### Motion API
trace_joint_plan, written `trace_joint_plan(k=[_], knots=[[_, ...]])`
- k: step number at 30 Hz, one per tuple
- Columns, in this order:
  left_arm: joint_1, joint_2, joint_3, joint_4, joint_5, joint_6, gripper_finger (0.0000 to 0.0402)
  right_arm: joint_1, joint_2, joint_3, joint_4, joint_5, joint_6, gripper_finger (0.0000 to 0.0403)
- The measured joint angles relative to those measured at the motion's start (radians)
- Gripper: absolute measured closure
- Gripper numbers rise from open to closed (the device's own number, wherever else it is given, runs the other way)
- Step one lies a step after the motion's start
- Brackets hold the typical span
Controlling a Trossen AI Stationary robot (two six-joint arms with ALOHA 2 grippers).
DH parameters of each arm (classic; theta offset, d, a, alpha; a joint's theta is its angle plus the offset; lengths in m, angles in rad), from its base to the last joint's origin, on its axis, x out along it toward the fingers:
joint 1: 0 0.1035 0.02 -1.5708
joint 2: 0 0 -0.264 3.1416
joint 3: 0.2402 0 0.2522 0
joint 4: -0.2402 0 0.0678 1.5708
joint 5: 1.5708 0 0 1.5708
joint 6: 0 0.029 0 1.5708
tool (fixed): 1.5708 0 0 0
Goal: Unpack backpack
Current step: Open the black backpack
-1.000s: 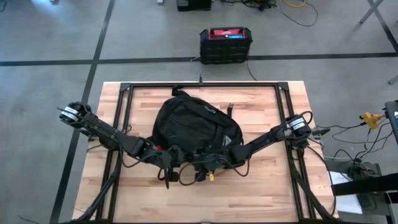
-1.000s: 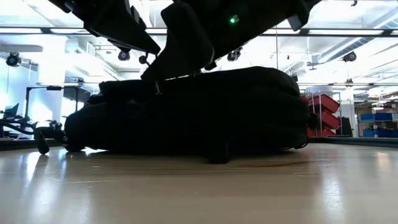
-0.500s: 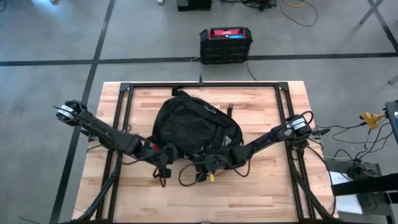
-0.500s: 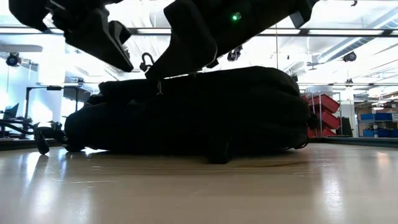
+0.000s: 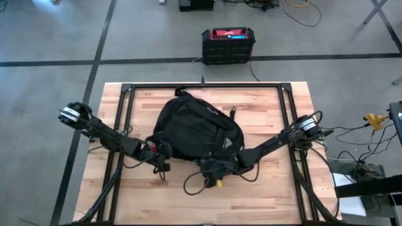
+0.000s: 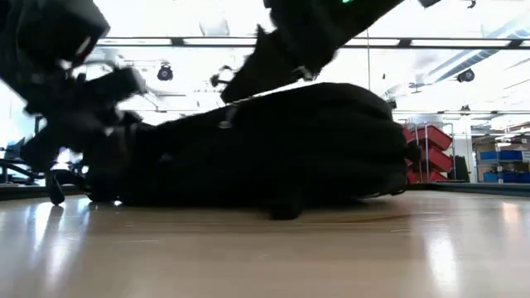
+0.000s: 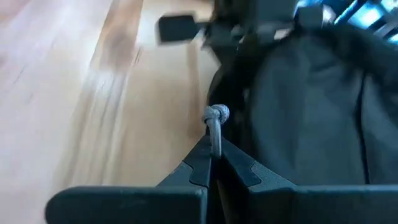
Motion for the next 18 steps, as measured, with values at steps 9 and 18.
trace_joint_plan(k=[9, 18], knots=[[0.0, -0.007, -0.12, 0.043, -0.048, -0.101, 0.0362, 0.106, -0.142, -0.001, -0.491, 0.0, 0.274, 0.0403], [0.003, -0.086, -0.077, -0.017, -0.038, 0.025, 0.0362, 0.167, -0.209, -0.027, -0.622, 0.079, 0.484, 0.0403]])
